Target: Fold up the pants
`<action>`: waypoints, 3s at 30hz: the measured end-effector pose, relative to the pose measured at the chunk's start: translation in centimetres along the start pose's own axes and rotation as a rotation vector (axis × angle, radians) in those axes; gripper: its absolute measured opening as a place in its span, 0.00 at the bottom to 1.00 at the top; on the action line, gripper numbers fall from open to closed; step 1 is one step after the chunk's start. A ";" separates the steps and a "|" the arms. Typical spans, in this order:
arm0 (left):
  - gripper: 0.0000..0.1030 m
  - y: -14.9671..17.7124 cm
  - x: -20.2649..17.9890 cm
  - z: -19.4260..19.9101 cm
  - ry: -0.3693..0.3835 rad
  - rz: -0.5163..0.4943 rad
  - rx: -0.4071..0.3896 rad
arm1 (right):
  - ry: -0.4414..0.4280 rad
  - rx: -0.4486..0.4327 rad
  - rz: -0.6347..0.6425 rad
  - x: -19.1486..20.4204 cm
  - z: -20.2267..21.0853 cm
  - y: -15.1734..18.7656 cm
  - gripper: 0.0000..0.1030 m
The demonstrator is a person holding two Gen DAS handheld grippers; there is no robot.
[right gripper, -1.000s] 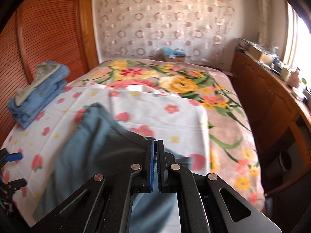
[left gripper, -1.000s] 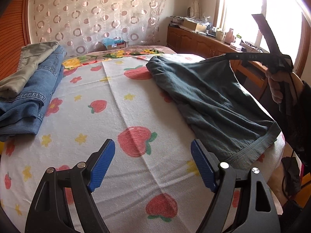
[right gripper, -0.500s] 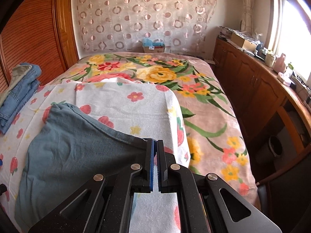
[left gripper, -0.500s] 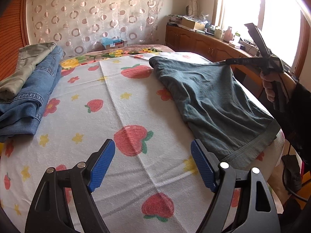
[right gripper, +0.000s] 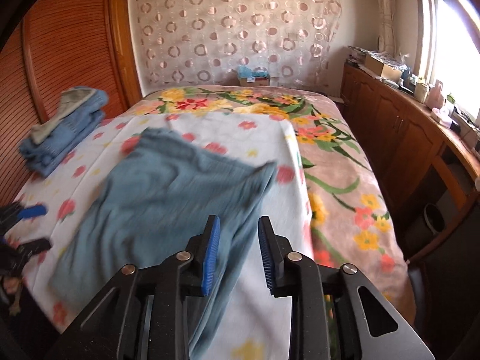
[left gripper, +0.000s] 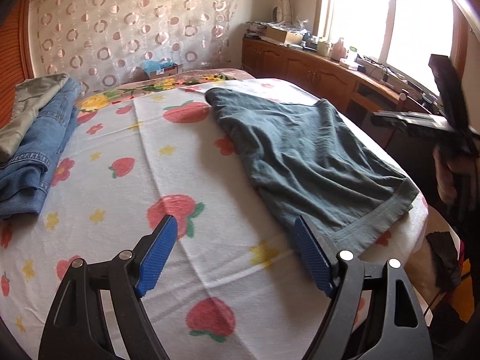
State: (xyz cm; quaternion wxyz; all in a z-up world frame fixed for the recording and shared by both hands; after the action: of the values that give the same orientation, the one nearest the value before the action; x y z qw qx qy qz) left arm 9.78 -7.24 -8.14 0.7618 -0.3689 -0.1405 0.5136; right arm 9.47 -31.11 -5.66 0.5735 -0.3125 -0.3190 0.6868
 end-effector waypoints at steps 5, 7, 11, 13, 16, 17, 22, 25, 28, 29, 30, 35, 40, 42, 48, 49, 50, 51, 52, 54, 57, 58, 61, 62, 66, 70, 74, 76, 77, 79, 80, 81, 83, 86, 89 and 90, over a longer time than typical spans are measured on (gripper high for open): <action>0.79 0.0 -1.4 -0.4 0.021 -0.025 0.012 | -0.024 0.010 -0.013 -0.1 3.3 3.6 0.28; 0.79 0.1 -2.0 -0.7 0.029 -0.036 0.022 | -0.020 0.016 -0.015 0.0 4.2 4.6 0.28; 0.79 0.2 -3.0 -1.0 0.043 -0.059 0.033 | -0.026 0.019 -0.030 0.5 5.7 5.4 0.28; 0.79 0.3 -3.4 -1.1 0.058 -0.066 0.040 | -0.030 0.022 -0.035 0.6 6.3 5.8 0.28; 0.79 0.6 -3.9 -1.2 0.076 -0.078 0.049 | -0.022 0.035 -0.037 0.6 6.6 6.6 0.28; 0.79 0.7 -4.1 -1.3 0.083 -0.081 0.055 | -0.024 0.041 -0.039 1.0 6.7 6.8 0.28; 0.68 0.9 -4.5 -1.6 0.117 -0.084 0.075 | -0.068 0.056 -0.066 1.2 6.8 7.6 0.28; 0.61 1.2 -4.7 -1.8 0.136 -0.080 0.088 | -0.104 0.058 -0.068 1.2 6.6 7.7 0.16; 0.52 1.3 -4.7 -2.0 0.150 -0.075 0.097 | -0.118 0.046 -0.064 1.3 7.1 7.6 0.09; 0.50 1.4 -4.8 -2.0 0.158 -0.077 0.101 | -0.124 0.042 -0.065 1.4 7.2 7.6 0.09; 0.47 1.4 -4.8 -2.0 0.161 -0.078 0.101 | -0.129 0.039 -0.064 1.5 7.5 7.6 0.09; 0.37 1.5 -5.0 -1.6 0.169 -0.087 0.091 | -0.116 0.056 -0.057 1.6 7.8 8.2 0.08; 0.36 1.4 -4.6 -1.4 0.163 -0.080 0.084 | -0.101 0.085 -0.052 1.7 7.9 8.8 0.08; 0.36 1.4 -4.5 -1.4 0.162 -0.078 0.085 | -0.101 0.088 -0.056 1.6 7.9 8.8 0.08; 0.36 1.2 -4.4 -1.1 0.153 -0.078 0.078 | -0.091 0.070 -0.089 1.1 8.0 8.1 0.08; 0.36 1.2 -4.4 -0.9 0.152 -0.079 0.072 | -0.086 0.066 -0.089 1.2 8.0 8.2 0.08; 0.36 1.1 -4.4 -0.7 0.151 -0.080 0.067 | -0.075 0.065 -0.087 1.2 8.0 8.2 0.08; 0.36 1.1 -4.4 -0.4 0.148 -0.078 0.062 | -0.069 0.063 -0.083 1.2 8.0 8.2 0.10; 0.36 0.9 -4.4 -0.3 0.142 -0.076 0.057 | -0.064 0.060 -0.083 1.3 8.1 8.3 0.12; 0.42 0.7 -4.2 0.0 0.133 -0.069 0.049 | -0.053 0.055 -0.090 1.1 8.1 8.3 0.13; 0.55 0.5 -3.8 0.1 0.135 -0.054 0.037 | -0.046 0.038 -0.100 1.0 8.3 8.1 0.20; 0.60 0.4 -3.7 -0.1 0.131 -0.052 0.041 | -0.045 0.032 -0.101 1.0 8.2 8.1 0.22; 0.66 0.1 -3.3 -0.7 0.112 -0.044 0.051 | -0.053 0.016 -0.108 1.1 8.1 7.8 0.27; 0.66 0.1 -3.2 -0.9 0.108 -0.042 0.055 | -0.056 0.012 -0.109 1.2 8.0 7.7 0.30; 0.79 0.0 -2.9 -1.8 0.089 -0.036 0.069 | -0.059 0.015 -0.105 1.7 7.1 7.7 0.34; 0.79 0.3 -2.7 -2.7 0.072 -0.034 0.099 | -0.048 0.033 -0.096 1.8 6.2 7.8 0.37; 0.79 0.6 -2.7 -3.0 0.080 -0.032 0.115 | -0.035 0.058 -0.100 1.8 5.3 7.9 0.39; 0.79 0.7 -2.7 -3.0 0.087 -0.027 0.111 | -0.032 0.074 -0.101 1.8 4.8 8.0 0.40; 0.79 0.7 -2.7 -3.0 0.087 -0.028 0.110 | -0.028 0.080 -0.100 2.0 4.6 8.1 0.42; 0.79 0.8 -2.7 -2.9 0.087 -0.031 0.105 | -0.024 0.075 -0.105 1.9 4.5 8.2 0.47; 0.79 0.8 -2.7 -2.9 0.086 -0.032 0.103 | -0.020 0.074 -0.107 1.9 4.5 8.2 0.49; 0.79 0.9 -2.8 -2.9 0.085 -0.033 0.099 | -0.020 0.074 -0.110 1.9 4.5 8.2 0.50; 0.79 0.9 -2.8 -2.9 0.086 -0.036 0.091 | -0.024 0.073 -0.116 1.7 4.5 8.4 0.50; 0.79 1.1 -2.8 -2.8 0.087 -0.041 0.078 | -0.033 0.073 -0.110 1.8 4.7 8.5 0.50; 0.79 1.1 -2.8 -2.8 0.089 -0.042 0.073 | -0.057 0.068 -0.107 1.8 4.9 8.7 0.50; 0.79 1.1 -2.8 -2.8 0.089 -0.041 0.073 | -0.058 0.071 -0.106 1.8 4.8 8.8 0.50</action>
State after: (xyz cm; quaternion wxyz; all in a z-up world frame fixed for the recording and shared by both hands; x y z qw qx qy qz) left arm 9.41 -10.67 -10.38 0.7907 -0.3602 -0.0951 0.4858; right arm 0.22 -30.91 -9.85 0.6103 -0.2546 -0.3273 0.6750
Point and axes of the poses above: each gripper's, at about its wrist camera, not at the fingertips, and z roughly against the way its jaws point, x to its left, y to its underside, the point moved 1 cm from there along -z, roughly the way its jaws point, and after that the axes turned 8 degrees about y, right-handed, at the moved point
